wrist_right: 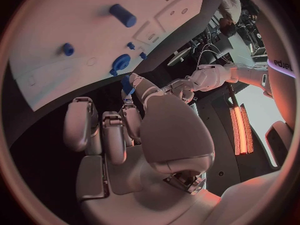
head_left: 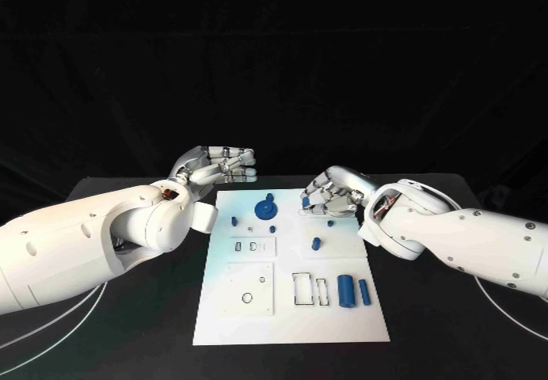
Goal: Assemble the parts on the task board
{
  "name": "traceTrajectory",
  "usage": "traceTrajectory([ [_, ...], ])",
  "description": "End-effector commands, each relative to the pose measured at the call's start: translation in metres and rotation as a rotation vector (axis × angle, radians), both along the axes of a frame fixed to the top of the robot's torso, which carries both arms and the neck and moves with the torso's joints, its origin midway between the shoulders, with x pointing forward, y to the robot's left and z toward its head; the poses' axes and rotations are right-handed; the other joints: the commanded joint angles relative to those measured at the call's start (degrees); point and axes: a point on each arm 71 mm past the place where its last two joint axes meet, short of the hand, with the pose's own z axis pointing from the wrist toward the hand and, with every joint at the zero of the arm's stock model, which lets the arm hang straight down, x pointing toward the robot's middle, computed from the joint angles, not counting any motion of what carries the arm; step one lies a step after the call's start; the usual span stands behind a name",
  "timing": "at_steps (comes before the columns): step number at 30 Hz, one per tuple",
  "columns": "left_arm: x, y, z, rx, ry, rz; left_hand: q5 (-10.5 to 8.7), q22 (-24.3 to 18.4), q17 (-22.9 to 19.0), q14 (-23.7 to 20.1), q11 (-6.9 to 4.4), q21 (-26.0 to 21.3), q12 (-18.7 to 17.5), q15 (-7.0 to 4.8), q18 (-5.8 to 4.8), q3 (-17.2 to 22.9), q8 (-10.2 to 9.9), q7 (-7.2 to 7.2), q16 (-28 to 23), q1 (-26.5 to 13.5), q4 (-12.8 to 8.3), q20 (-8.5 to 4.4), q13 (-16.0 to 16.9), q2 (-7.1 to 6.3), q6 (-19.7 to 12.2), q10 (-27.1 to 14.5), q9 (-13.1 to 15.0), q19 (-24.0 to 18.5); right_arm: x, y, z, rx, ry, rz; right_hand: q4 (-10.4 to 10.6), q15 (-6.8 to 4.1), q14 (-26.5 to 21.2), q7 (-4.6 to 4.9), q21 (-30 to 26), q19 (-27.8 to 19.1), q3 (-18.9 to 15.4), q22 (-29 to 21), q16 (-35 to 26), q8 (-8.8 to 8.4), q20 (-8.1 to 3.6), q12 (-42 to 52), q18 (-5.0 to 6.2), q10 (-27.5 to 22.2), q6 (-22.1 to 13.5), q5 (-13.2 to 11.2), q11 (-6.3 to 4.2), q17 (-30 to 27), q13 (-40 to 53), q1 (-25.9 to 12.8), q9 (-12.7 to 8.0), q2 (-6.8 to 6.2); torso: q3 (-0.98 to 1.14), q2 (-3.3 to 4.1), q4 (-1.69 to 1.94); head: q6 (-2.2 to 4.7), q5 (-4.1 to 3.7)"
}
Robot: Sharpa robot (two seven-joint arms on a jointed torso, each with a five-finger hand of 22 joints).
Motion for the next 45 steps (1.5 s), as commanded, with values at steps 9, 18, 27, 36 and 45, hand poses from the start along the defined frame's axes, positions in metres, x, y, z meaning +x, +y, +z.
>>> traceTrajectory([
  [9,0.002,-0.005,-0.001,-0.015,0.0,-0.024,0.02,-0.05,0.05,-0.23,0.02,-0.24,0.06,0.02,0.69,0.09,-0.27,0.33,-0.2,-0.03,-0.34,0.14,-0.06,-0.17,-0.26,-0.28,-0.05,-0.4,-0.027,0.065,-0.013,-0.154,-0.074,0.056,0.34,-0.52,5.87,-0.09,0.6,0.75,-0.03,0.57,0.24,0.55,-0.09,0.65,-0.5,0.98,0.3,-0.08,-0.09,15.09,0.63,-0.7,0.66,-0.1,-0.12,-0.3,0.26,-0.7,0.88],
  [18,0.001,-0.006,-0.001,-0.015,0.0,-0.026,0.02,-0.05,0.05,-0.23,0.02,-0.24,0.06,0.02,0.69,0.09,-0.27,0.33,-0.2,-0.03,-0.34,0.14,-0.06,-0.17,-0.26,-0.28,-0.05,-0.4,-0.04,0.093,-0.033,-0.201,-0.078,0.101,0.41,-0.53,5.87,-0.06,0.61,0.79,-0.04,0.6,0.24,0.51,-0.11,0.66,-0.5,1.05,0.17,0.03,-0.08,15.09,0.66,-0.92,0.65,-0.25,-0.03,-0.18,0.25,-1.16,1.37],
  [27,0.001,-0.007,-0.001,-0.016,0.0,-0.028,0.02,-0.05,0.05,-0.23,0.02,-0.24,0.06,0.02,0.69,0.09,-0.27,0.33,-0.2,-0.03,-0.34,0.14,-0.06,-0.17,-0.26,-0.28,-0.05,-0.4,-0.044,0.107,-0.047,-0.213,-0.077,0.112,0.41,-0.53,5.87,-0.06,0.61,0.79,-0.04,0.6,0.24,0.51,-0.12,0.69,-0.5,1.08,0.17,0.04,-0.08,15.09,0.7,-0.94,0.65,-0.26,-0.08,-0.21,0.32,-1.52,1.65],
  [36,0.002,-0.008,-0.001,-0.017,0.001,-0.031,0.02,-0.05,0.05,-0.23,0.02,-0.24,0.06,0.02,0.69,0.09,-0.27,0.33,-0.2,-0.03,-0.34,0.14,-0.06,-0.17,-0.26,-0.28,-0.05,-0.4,-0.044,0.114,-0.06,-0.223,-0.053,0.126,0.48,-0.53,5.87,-0.04,0.61,0.82,-0.12,0.63,0.24,0.5,-0.13,0.69,-0.51,1.12,0.08,0.14,-0.07,15.09,0.73,-1.23,0.64,-0.55,-0.08,-0.23,0.29,-1.85,1.84],
  [45,0.002,-0.008,-0.001,-0.017,0.002,-0.032,0.02,-0.05,0.05,-0.23,0.02,-0.24,0.06,0.02,0.69,0.09,-0.27,0.33,-0.2,-0.03,-0.34,0.14,-0.06,-0.17,-0.26,-0.28,-0.05,-0.4,-0.043,0.115,-0.066,-0.23,-0.042,0.119,0.69,-0.51,5.87,-0.01,0.44,0.76,-0.24,0.52,0.24,0.5,-0.13,0.56,-0.47,1.01,0.01,0.1,-0.03,15.09,0.59,-1.7,0.63,-0.78,-0.07,-0.24,0.3,-1.94,1.85],
])
